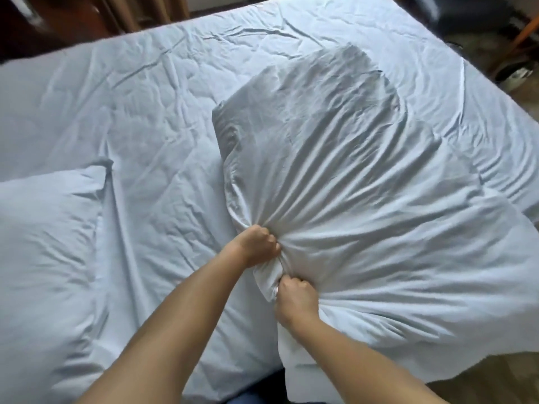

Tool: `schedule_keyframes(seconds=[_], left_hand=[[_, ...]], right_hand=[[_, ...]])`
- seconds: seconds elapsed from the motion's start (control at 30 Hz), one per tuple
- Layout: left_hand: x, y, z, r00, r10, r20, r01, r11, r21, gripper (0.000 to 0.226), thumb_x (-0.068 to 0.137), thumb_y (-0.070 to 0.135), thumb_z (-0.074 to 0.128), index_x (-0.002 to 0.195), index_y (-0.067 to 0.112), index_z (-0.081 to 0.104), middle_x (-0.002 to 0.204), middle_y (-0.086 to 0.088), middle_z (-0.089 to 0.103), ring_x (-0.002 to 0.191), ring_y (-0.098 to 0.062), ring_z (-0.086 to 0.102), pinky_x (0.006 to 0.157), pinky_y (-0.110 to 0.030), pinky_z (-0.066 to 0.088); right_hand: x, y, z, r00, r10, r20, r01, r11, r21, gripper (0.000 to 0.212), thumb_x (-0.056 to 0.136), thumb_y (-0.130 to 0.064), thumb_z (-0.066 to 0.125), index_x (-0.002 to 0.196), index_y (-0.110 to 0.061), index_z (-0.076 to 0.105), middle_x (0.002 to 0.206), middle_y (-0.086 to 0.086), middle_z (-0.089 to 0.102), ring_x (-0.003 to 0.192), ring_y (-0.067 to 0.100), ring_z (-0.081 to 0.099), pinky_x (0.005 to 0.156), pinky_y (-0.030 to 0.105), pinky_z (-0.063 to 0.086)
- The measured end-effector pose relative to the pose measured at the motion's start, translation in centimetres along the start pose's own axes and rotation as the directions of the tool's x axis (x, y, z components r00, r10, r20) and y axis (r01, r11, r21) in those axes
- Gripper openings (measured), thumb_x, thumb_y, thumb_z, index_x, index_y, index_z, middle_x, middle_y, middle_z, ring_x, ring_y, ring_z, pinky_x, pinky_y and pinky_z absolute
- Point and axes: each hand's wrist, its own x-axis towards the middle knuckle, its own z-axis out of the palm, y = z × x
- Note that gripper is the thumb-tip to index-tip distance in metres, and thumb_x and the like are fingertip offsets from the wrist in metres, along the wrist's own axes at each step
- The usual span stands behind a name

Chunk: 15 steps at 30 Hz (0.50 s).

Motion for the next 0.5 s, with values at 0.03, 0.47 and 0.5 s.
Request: schedule_keyframes(seconds=[0.03, 0.47, 0.5], left_hand=[[0.1, -0.3, -0.3, 0.999, 0.016, 0.041, -0.016, 1.0, -0.009, 0.012, 0.053, 0.018, 0.052, 0.043, 0.022, 0.058, 0.041, 0.005, 0.053, 0.033, -0.015, 0.051, 0.04, -0.014, 0.035], [-7.2, -5.1, -1.5, 0.999, 0.01, 0.039, -0.013, 0.997, 0.075, 0.027, 0.031, 0.025, 0.083, 0.04, 0.027, 0.058, 0.039, 0.011, 0.051, 0.031, -0.009, 0.05, 0.039, -0.012, 0.024], [-8.9, -5.7, -1.7, 0.999, -0.006, 0.044, 0.001, 0.994, 0.113, 0.022, 0.039, 0.027, 0.081, 0.044, 0.028, 0.06, 0.042, 0.01, 0.054, 0.035, -0.009, 0.053, 0.04, -0.013, 0.025]], right_hand=[[0.3, 0.1, 0.1, 1.0, 0.0, 0.006, 0.0, 1.0, 0.001, 0.025, 0.088, -0.013, 0.048, 0.111, -0.011, 0.058, 0.114, 0.01, 0.066, 0.108, 0.027, 0.063, 0.09, 0.031, 0.046], [-1.4, -8.7, -3.1, 0.998, 0.024, -0.05, -0.021, 0.999, 0.046, 0.027, 0.087, -0.014, 0.049, 0.111, -0.01, 0.06, 0.115, 0.01, 0.066, 0.109, 0.03, 0.062, 0.088, 0.032, 0.046], [-1.7, -10.3, -3.0, 0.999, 0.012, -0.049, -0.009, 0.999, 0.052, 0.028, 0.087, -0.014, 0.049, 0.112, -0.01, 0.06, 0.116, 0.01, 0.066, 0.109, 0.03, 0.061, 0.088, 0.033, 0.047]])
